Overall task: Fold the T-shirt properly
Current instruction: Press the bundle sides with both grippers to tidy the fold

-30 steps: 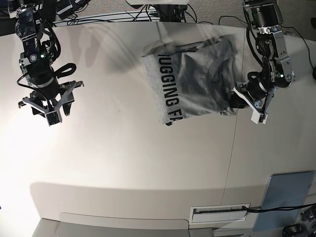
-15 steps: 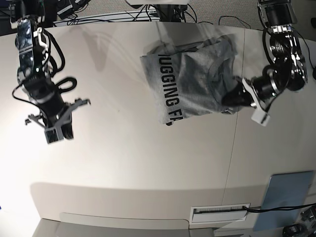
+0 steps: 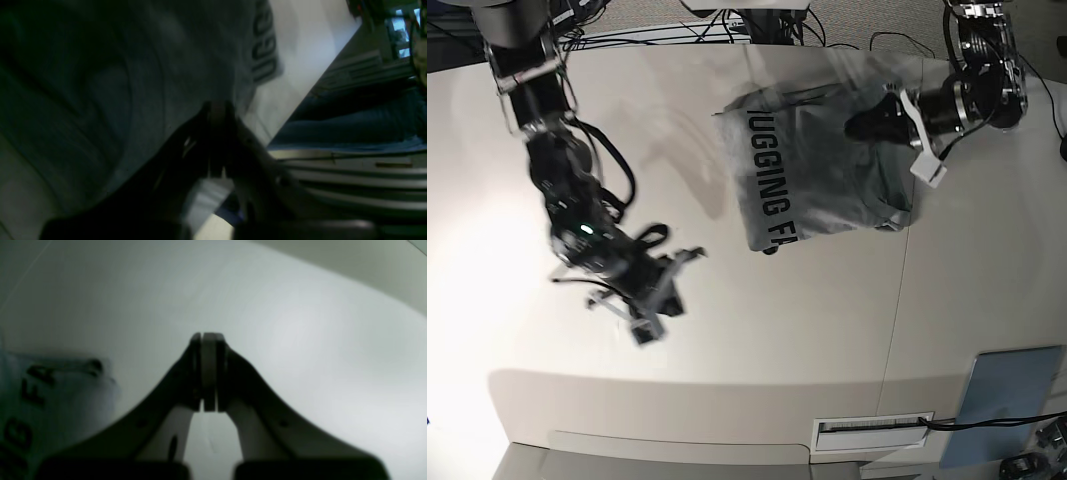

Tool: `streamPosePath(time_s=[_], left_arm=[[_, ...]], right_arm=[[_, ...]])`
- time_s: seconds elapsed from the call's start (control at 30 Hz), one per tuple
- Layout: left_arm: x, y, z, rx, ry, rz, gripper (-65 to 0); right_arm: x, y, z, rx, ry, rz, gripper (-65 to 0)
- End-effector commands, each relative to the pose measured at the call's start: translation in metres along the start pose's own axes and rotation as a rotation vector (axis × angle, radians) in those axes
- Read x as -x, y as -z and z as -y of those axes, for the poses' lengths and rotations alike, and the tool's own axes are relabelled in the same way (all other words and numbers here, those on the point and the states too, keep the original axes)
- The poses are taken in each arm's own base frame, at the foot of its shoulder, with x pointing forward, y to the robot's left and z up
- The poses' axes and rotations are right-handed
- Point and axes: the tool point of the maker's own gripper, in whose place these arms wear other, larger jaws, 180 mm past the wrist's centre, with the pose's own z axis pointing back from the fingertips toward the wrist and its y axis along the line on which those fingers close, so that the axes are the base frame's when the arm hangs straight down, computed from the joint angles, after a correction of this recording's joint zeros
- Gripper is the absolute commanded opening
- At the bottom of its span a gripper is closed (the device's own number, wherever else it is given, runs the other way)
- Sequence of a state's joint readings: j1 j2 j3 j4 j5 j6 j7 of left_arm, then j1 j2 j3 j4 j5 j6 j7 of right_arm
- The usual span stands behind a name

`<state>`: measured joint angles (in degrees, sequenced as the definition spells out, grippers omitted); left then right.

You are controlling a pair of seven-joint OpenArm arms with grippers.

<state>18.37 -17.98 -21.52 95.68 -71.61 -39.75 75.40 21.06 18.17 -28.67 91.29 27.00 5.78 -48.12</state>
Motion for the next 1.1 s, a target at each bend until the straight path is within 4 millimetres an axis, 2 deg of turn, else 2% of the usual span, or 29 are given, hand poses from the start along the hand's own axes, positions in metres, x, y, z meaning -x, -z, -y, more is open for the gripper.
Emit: streamPosePath(time_s=[0.0, 0.17, 0.27, 0.33, 0.47, 0.57, 0.67, 0.77, 0.9, 0.97, 1.07], left_arm=[[-0.002, -0.004, 0.005, 0.015, 0.010, 0.015, -65.0], [0.036, 0.013, 0.018, 0.046, -0.006, -0.112, -65.0], [0.061, 0.030, 0.023, 0.042, 0.034, -0.223, -65.0], [0.067, 0.040, 0.021, 0.013, 0.077, -0.244, -65.0], [0.069, 0.051, 0.009, -0.074, 0.176, -0.249, -65.0], [0.072, 0.047, -0.018, -0.208, 0.207, -0.263, -65.0], [0.076, 0.034, -0.050, -0.352, 0.247, -0.302, -65.0], [0.068, 0.017, -0.078, -0.464, 0.275, -0.275, -65.0], [0.044, 0.002, -0.103, -0.552, 0.296, -0.188, -65.0], [0.028, 0.002, -0.111, -0.571, 0.301, -0.151, -65.0], [0.005, 0.014, -0.114, -0.558, 0.303, -0.094, -65.0]], right_arm=[[-0.025, 0.006, -0.007, -0.016, -0.016, 0.055, -65.0], [-0.021, 0.046, -0.063, -0.144, -0.067, -0.027, -65.0], [-0.007, 0.058, -0.093, -0.208, -0.084, -0.079, -65.0], [0.006, 0.063, -0.105, -0.237, -0.100, -0.126, -65.0], [0.030, 0.065, -0.107, -0.238, -0.136, -0.213, -65.0], [0.042, 0.063, -0.099, -0.225, -0.142, -0.264, -65.0], [0.060, 0.057, -0.086, -0.205, -0.153, -0.323, -65.0], [0.075, 0.045, -0.078, -0.195, -0.168, -0.333, -65.0], [0.092, 0.020, -0.079, -0.199, -0.212, -0.325, -65.0], [0.102, 0.007, -0.082, -0.195, -0.227, -0.322, -65.0], [0.118, -0.010, -0.092, -0.181, -0.238, -0.321, -65.0]])
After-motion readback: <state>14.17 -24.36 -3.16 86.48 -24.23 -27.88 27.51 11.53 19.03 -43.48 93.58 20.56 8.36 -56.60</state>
